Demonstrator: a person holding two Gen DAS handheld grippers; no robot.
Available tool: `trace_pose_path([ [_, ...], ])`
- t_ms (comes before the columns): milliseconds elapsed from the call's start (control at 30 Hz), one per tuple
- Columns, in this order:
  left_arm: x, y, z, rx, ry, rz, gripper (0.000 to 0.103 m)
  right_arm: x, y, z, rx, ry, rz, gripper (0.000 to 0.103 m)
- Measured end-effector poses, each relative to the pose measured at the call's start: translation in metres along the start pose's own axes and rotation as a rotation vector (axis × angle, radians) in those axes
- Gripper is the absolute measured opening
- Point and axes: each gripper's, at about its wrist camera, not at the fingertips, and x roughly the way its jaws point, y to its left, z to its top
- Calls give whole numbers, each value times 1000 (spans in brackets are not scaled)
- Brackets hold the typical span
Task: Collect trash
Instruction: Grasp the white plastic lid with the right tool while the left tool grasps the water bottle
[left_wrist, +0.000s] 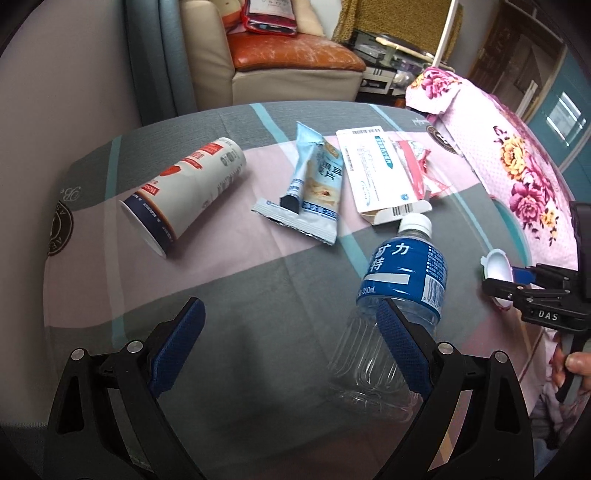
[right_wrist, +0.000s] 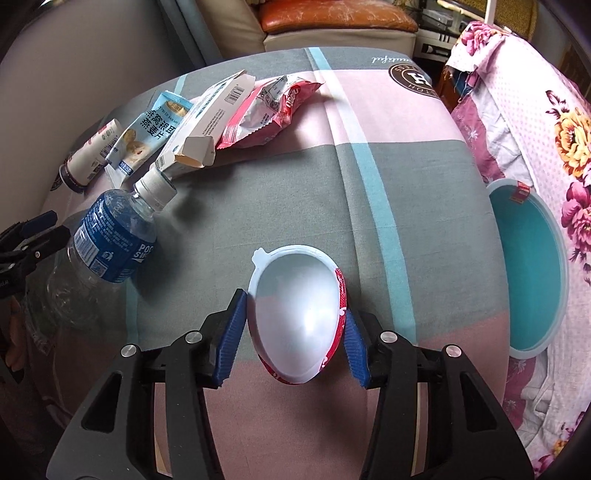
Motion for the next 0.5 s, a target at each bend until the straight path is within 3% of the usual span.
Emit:
trace_pose_path([
  [300, -6, -52, -17, 23, 34, -144, 94, -20, -15, -23, 40, -14, 58, 47],
  [500, 14, -99, -23, 134, 97, -90, 94, -31, -29, -36, 71, -28, 80, 47],
])
